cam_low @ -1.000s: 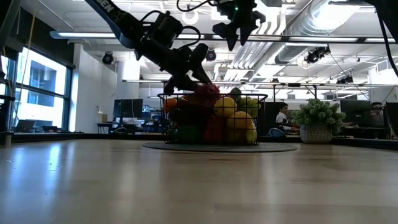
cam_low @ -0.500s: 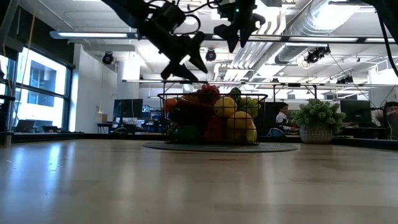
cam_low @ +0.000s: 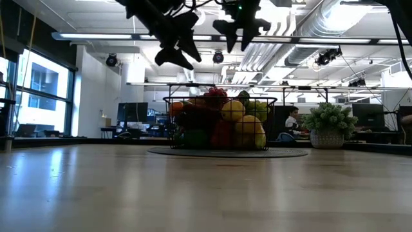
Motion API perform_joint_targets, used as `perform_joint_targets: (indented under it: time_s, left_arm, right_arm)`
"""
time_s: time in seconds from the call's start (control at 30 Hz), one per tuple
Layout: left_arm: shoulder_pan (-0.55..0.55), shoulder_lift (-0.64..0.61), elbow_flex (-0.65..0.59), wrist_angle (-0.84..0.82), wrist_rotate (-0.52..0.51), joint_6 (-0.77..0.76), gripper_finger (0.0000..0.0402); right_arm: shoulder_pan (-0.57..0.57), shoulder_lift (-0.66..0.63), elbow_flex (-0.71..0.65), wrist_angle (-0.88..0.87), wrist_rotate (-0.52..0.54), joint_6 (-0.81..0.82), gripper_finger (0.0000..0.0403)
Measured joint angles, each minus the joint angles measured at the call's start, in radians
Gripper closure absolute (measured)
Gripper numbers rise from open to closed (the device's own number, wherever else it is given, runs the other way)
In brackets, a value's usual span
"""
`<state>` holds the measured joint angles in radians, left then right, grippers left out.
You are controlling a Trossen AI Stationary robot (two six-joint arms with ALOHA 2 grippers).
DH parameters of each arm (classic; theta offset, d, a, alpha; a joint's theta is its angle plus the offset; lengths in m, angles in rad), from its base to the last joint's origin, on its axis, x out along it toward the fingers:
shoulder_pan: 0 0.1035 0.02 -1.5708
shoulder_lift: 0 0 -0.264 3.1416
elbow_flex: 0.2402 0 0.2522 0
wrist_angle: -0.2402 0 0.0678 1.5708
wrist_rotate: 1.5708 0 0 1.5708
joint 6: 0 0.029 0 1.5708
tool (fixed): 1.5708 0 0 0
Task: Build produce basket
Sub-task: Return to Home Position
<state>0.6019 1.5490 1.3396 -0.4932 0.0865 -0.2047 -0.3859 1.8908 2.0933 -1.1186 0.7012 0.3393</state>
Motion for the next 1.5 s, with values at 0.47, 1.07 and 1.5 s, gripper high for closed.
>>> perform_joint_targets:
  time_s: [0.47, 1.07, 1.5]
  left_arm:
    - [-0.118, -0.152, -0.090, -0.099, 0.016, 0.069, 0.0196]
    - [-0.148, -0.820, -0.688, 0.119, -0.006, -0.071, 0.0196]
    - [-0.179, -1.182, -0.945, 0.184, -0.043, -0.136, 0.0196]
  right_arm:
    - [0.016, -0.002, 0.000, 0.137, -0.145, 0.047, 0.0162]
    - [0.141, -0.006, 0.000, 0.250, -0.150, -0.048, 0.0162]
    - [0.171, -0.023, 0.000, 0.272, -0.149, -0.026, 0.0162]
